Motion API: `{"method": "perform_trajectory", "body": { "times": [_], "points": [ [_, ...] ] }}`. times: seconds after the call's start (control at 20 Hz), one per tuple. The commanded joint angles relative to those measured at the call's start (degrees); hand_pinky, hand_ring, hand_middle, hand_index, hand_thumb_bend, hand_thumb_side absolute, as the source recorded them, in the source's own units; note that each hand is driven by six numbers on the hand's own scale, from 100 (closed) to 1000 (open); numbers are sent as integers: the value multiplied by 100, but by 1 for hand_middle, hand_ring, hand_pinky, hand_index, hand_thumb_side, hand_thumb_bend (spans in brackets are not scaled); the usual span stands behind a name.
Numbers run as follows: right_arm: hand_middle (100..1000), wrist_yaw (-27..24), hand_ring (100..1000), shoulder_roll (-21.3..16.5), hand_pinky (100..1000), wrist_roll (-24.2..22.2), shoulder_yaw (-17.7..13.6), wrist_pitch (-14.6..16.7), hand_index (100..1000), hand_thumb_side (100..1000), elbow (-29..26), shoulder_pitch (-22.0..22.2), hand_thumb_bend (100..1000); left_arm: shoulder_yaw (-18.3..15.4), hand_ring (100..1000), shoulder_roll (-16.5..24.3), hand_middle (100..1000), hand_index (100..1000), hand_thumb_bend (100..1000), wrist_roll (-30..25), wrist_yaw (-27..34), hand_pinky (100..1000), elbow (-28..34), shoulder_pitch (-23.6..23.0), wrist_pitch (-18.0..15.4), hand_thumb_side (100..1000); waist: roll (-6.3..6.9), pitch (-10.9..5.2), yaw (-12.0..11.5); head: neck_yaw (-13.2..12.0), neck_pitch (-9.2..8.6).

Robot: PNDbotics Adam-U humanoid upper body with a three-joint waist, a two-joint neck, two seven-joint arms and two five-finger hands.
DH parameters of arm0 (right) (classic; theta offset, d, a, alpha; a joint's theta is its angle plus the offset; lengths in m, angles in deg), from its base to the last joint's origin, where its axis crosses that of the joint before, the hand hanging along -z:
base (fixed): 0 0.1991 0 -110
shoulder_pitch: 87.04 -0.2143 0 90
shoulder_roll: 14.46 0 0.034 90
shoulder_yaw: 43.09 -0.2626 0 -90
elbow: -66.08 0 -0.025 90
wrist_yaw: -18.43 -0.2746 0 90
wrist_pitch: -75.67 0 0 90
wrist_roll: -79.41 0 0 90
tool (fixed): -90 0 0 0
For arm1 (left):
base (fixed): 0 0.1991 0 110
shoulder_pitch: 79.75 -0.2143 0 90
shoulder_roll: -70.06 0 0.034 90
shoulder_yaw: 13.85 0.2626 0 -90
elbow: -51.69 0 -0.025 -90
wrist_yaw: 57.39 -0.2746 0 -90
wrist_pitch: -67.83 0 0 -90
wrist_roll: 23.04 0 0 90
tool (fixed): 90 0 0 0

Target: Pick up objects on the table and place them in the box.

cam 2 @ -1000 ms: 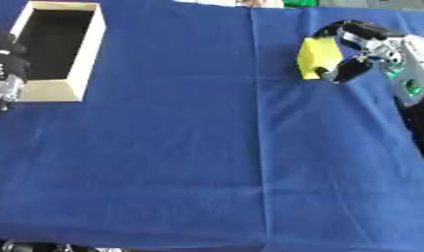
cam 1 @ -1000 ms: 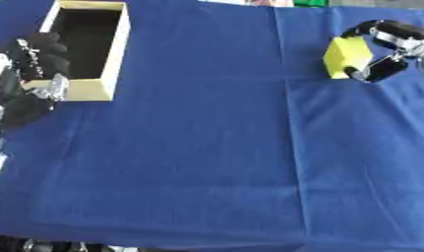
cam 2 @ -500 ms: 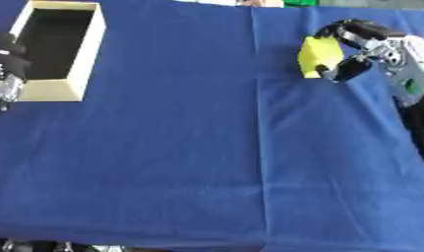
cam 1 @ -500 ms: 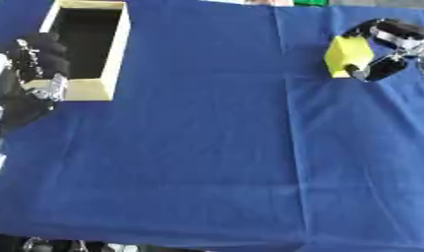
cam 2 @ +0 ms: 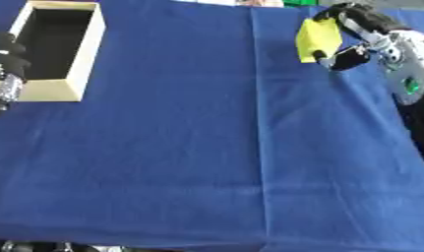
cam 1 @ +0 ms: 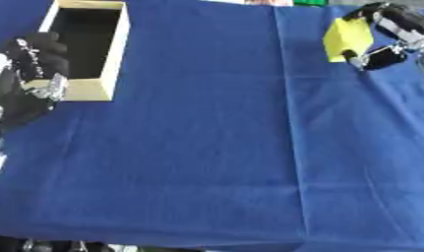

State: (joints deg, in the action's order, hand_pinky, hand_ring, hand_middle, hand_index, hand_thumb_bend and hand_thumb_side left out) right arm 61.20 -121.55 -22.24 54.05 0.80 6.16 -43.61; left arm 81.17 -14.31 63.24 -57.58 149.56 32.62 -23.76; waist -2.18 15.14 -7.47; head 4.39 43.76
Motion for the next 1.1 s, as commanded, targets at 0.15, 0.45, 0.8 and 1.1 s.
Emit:
{"method": "perform_trajectory", "body": {
  "times": [0.15,0.45,0.8,1.1],
  "points": [
    [358,-264,682,-240,869,28,38,18,543,100,-509,-164,119,-45,678,72,689,831,100,-13,15,575,88,83,-9,202,-9,-131,2,-11,36],
    [359,-450,682,-92,874,-122,223,108,545,100,-914,-458,100,-31,678,62,689,831,100,-23,19,575,99,70,-10,202,-25,-175,-43,-11,36],
    [360,-493,684,207,877,-321,422,249,548,100,-1139,-883,114,7,678,15,688,831,100,-70,42,576,147,91,-42,201,-51,-246,-193,57,36],
    [363,-385,685,488,878,-386,450,280,552,100,-991,-1166,109,27,676,-62,686,830,100,-105,115,577,235,215,-74,200,-134,-278,-520,160,14]
  ]
}}
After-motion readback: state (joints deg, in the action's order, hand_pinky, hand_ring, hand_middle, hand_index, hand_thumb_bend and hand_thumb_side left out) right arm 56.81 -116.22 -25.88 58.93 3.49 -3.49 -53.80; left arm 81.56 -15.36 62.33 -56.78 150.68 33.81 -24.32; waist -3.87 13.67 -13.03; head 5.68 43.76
